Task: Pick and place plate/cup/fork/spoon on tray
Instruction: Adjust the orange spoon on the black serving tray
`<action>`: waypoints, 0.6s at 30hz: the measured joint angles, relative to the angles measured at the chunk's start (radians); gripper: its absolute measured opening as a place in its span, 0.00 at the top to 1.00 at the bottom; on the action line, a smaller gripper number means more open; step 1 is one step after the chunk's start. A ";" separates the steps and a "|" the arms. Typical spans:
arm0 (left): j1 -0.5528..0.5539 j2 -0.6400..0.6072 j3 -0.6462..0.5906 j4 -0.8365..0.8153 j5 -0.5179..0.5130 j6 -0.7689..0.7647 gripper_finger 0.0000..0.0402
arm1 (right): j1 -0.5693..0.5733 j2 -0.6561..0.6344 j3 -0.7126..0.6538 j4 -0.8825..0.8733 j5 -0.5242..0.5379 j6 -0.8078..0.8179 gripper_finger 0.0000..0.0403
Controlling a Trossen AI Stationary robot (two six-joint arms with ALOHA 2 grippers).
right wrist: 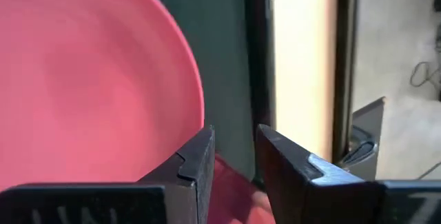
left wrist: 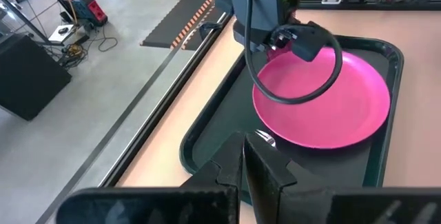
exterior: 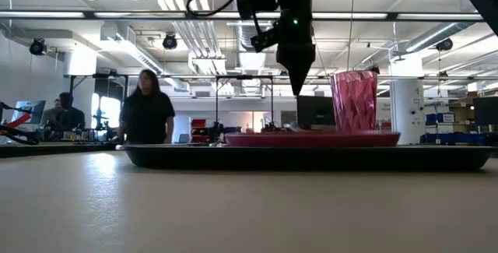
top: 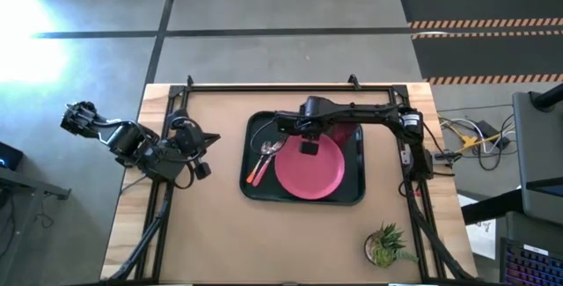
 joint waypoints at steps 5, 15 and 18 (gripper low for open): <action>0.000 0.000 0.000 0.000 0.000 0.000 1.00 | 0.014 0.000 0.103 -0.009 0.037 0.024 0.76; 0.000 0.000 0.000 0.000 0.000 0.000 1.00 | 0.069 -0.009 0.508 -0.107 0.074 0.027 0.91; 0.000 0.000 0.000 0.000 0.000 0.000 1.00 | 0.092 -0.112 0.460 -0.030 0.042 0.002 0.97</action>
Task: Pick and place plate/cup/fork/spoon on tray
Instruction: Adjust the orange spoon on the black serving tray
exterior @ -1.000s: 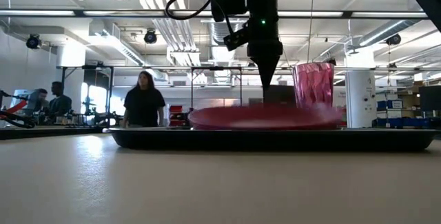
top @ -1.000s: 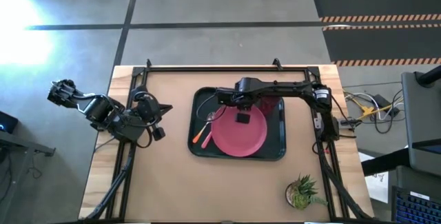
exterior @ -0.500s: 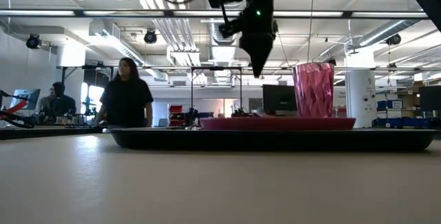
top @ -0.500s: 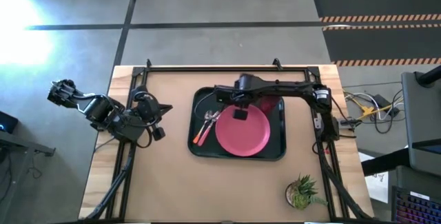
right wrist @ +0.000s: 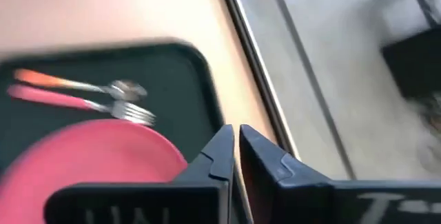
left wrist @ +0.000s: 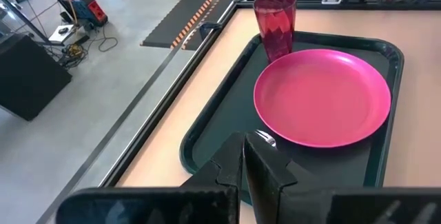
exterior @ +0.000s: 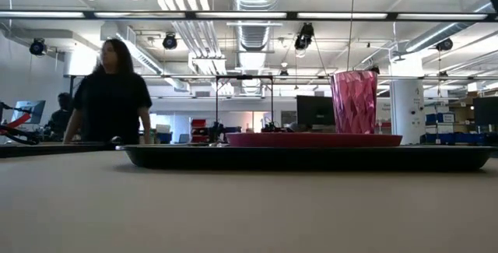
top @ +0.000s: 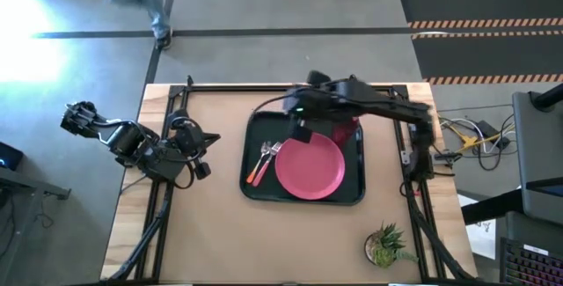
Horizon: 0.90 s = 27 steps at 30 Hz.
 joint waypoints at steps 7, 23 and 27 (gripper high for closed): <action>0.000 0.000 -0.007 -0.013 0.000 -0.001 1.00 | 0.092 -0.210 -0.014 0.126 -0.046 0.053 0.98; 0.007 -0.015 -0.075 0.002 0.001 -0.062 1.00 | 0.419 -0.388 -0.036 0.338 -0.187 -0.091 0.98; 0.007 -0.015 -0.076 0.001 0.008 -0.087 1.00 | 0.469 -0.403 -0.104 0.313 -0.214 -0.082 0.98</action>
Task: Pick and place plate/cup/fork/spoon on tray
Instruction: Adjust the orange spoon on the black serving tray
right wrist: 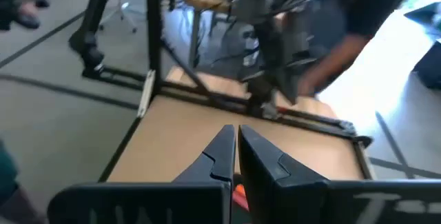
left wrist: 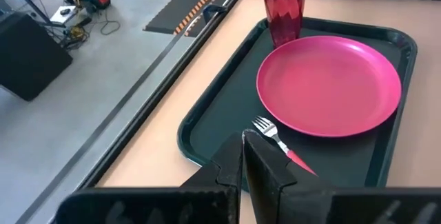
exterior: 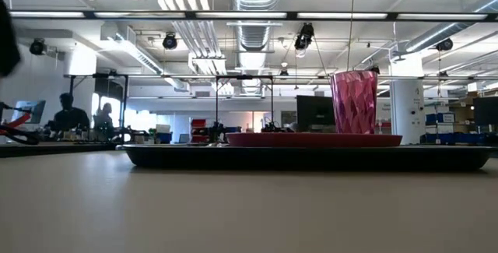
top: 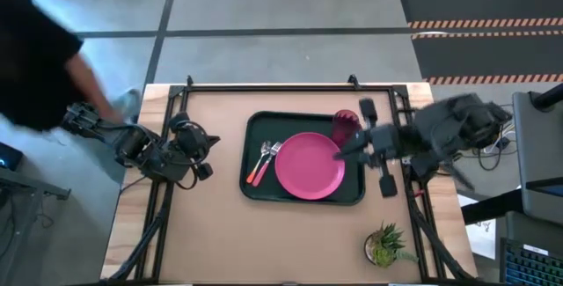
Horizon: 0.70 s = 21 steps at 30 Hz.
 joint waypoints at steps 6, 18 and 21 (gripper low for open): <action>0.000 0.004 0.000 0.000 0.003 -0.002 1.00 | 0.033 -0.077 -0.168 0.123 -0.002 0.007 0.98; 0.000 0.002 0.000 0.001 0.003 -0.003 1.00 | 0.037 -0.402 -0.658 0.577 -0.026 -0.005 0.98; 0.000 0.001 0.000 0.001 0.003 -0.003 1.00 | 0.037 -0.470 -0.774 0.656 -0.026 0.013 0.98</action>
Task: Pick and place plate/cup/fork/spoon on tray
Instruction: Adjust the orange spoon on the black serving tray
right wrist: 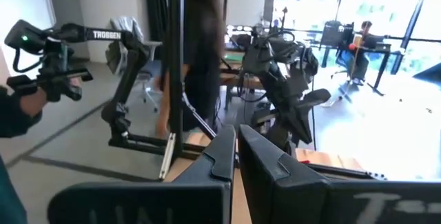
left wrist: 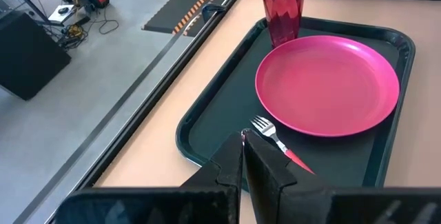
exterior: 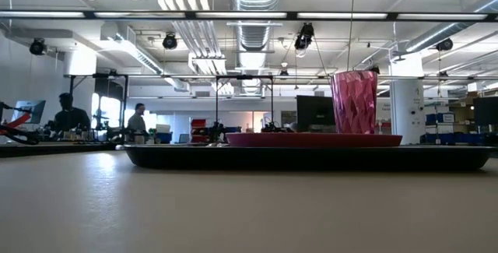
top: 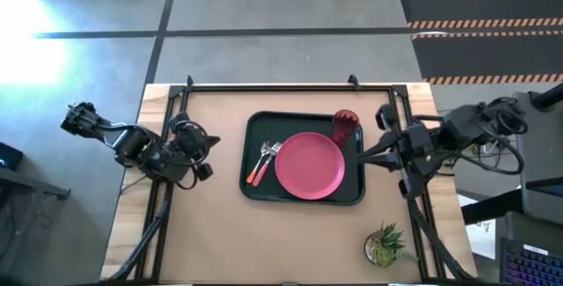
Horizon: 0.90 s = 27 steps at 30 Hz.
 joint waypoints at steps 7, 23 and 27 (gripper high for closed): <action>0.000 0.000 0.000 0.000 0.000 0.000 1.00 | 0.000 -0.161 -0.294 0.256 0.000 0.035 0.98; 0.000 -0.001 0.000 -0.001 0.000 -0.023 1.00 | 0.000 -0.473 -0.811 0.681 0.001 0.132 0.98; 0.000 -0.001 0.000 -0.001 0.000 -0.023 1.00 | 0.000 -0.542 -0.875 0.689 0.001 0.164 0.98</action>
